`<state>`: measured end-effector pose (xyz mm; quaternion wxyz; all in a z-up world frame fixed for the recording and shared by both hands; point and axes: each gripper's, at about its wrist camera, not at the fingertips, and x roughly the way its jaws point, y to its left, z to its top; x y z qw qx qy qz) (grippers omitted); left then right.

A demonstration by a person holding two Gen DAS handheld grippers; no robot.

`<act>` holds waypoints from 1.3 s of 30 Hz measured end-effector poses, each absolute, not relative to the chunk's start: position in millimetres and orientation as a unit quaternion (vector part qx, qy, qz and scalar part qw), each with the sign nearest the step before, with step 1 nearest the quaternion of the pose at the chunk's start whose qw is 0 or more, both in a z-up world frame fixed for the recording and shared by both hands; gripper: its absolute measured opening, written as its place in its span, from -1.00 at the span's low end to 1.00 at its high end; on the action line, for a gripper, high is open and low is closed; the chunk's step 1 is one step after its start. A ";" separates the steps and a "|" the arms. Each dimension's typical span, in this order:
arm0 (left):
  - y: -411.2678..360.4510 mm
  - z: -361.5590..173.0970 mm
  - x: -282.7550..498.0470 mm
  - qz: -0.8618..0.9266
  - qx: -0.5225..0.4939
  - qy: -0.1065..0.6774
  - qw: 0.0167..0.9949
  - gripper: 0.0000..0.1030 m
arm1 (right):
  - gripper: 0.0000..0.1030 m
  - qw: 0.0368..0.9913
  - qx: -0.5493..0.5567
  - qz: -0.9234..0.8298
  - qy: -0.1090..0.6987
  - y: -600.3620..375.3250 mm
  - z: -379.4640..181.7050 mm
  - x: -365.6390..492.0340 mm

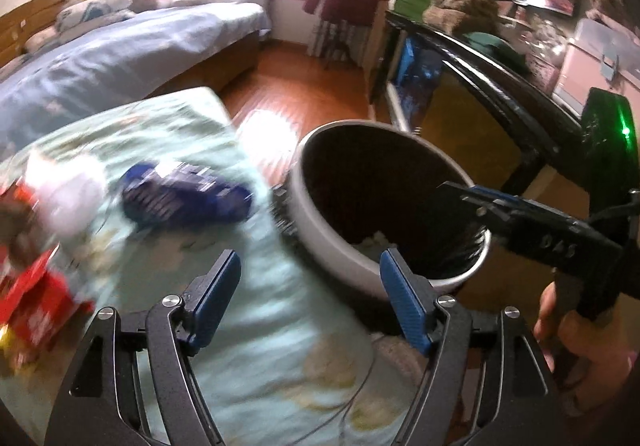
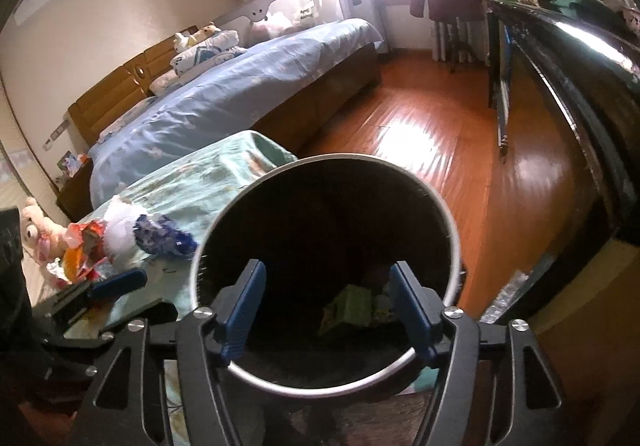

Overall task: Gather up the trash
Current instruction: 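Open both grippers to drop the paper and carton into the bin, then grasp the red snack packet with the right gripper while the left gripper grasps the yellow wrapper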

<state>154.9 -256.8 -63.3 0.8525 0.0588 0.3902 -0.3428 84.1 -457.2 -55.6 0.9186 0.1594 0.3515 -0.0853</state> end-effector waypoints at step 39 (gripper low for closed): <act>-18.3 -84.4 149.8 -0.113 -0.055 0.395 0.910 0.52 | 0.78 0.914 0.115 0.106 0.374 -278.2 -64.9 129.9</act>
